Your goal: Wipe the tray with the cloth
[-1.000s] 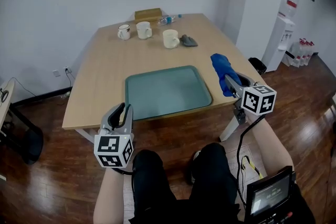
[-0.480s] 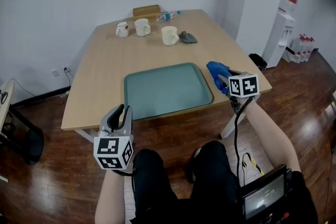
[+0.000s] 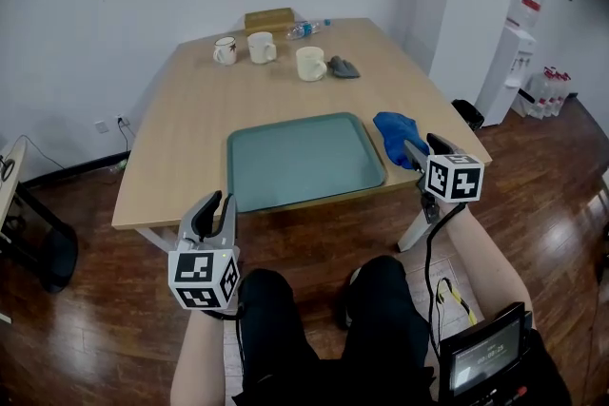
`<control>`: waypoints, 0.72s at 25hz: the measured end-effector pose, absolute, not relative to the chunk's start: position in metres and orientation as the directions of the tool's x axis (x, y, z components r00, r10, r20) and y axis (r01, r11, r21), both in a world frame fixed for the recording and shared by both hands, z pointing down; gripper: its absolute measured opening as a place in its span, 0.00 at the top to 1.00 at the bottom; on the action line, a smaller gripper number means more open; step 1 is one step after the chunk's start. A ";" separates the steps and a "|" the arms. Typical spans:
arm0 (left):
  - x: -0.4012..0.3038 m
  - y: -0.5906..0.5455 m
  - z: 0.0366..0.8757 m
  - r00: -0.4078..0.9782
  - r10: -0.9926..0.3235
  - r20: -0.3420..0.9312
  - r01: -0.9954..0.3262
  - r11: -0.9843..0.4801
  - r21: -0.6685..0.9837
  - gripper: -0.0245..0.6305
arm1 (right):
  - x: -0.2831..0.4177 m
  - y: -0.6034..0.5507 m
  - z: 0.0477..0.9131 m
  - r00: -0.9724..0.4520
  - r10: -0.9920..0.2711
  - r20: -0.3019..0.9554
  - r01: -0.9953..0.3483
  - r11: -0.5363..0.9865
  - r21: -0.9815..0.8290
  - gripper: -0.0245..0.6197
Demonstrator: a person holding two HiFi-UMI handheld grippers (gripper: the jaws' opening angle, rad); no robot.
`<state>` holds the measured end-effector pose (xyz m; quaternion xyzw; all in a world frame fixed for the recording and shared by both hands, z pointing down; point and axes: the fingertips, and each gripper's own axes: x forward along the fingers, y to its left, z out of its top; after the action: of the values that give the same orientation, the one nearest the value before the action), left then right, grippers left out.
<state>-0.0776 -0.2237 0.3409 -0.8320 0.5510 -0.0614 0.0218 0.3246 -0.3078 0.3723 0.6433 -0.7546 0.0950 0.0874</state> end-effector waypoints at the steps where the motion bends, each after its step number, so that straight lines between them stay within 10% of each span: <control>1: -0.077 -0.219 0.339 0.385 -0.920 0.072 -0.914 -0.391 -0.104 0.84 | 0.323 -0.296 0.364 -0.158 -0.962 0.223 -0.987 0.154 -0.035 0.56; 18: -0.042 -0.048 0.279 0.397 -0.904 -0.159 -0.914 -0.375 -0.155 0.85 | 0.208 -0.057 0.287 -0.302 -0.946 -0.120 -0.953 0.299 0.043 0.79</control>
<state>-0.0424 -0.0478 0.2791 -0.8287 0.5484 0.0237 0.1092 0.2077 -0.0566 0.2870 0.5898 -0.8050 -0.0530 -0.0356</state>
